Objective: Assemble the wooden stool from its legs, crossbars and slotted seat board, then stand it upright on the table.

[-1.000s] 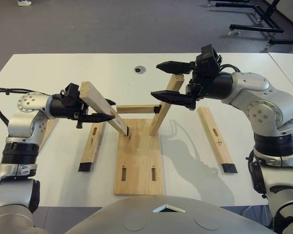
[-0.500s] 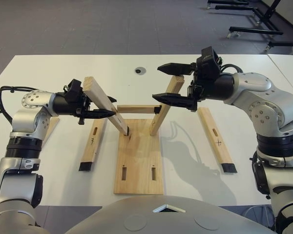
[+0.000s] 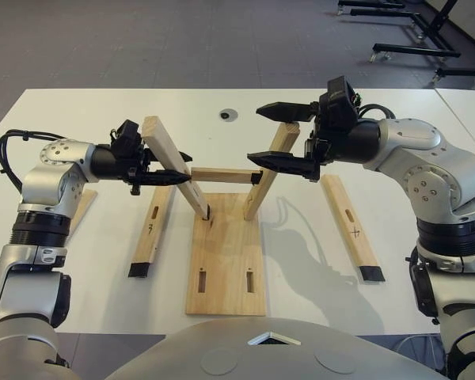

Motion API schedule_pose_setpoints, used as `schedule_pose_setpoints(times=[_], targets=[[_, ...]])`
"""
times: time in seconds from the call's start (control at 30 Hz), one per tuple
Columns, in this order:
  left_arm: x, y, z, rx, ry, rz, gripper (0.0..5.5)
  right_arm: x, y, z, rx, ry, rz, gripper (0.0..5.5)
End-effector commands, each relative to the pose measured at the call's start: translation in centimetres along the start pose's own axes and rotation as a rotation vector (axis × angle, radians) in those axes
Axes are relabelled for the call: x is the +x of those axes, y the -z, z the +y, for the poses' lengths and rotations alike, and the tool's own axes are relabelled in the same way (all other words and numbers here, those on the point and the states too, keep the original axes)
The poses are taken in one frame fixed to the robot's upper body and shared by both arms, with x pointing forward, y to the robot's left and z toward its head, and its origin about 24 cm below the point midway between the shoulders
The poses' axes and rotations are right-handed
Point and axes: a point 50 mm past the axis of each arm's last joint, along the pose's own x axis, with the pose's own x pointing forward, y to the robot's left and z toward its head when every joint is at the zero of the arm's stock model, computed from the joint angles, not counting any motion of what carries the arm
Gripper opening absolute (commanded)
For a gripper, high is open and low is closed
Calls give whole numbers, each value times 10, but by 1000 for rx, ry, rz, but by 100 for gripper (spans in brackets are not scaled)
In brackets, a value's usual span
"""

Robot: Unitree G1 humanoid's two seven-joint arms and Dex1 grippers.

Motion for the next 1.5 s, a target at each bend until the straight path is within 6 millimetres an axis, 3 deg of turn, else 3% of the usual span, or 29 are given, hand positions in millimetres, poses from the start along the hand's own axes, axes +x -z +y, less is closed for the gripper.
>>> schedule_pose_setpoints(times=[0.03, 0.37, 0.87, 1.23, 1.37, 1.5], targets=[[-12, 62, 0, -236, -207, 242, 203, 6, 37, 8, 164, -45, 123, 479], [-12, 64, 3, -278, -220, 240, 203, 9, 35, 7, 150, -54, 123, 479], [10, 45, 5, -152, -128, 374, 203, 17, 25, 14, 104, -85, 92, 479], [15, 46, 5, -90, -87, 479, 203, 19, 21, 11, 90, -71, 61, 479], [13, 49, 4, -88, -89, 494, 203, 5, -11, 3, 91, -56, -116, 479], [12, 50, 3, -86, -87, 497, 203, -35, -57, -5, 64, -71, -372, 479]])
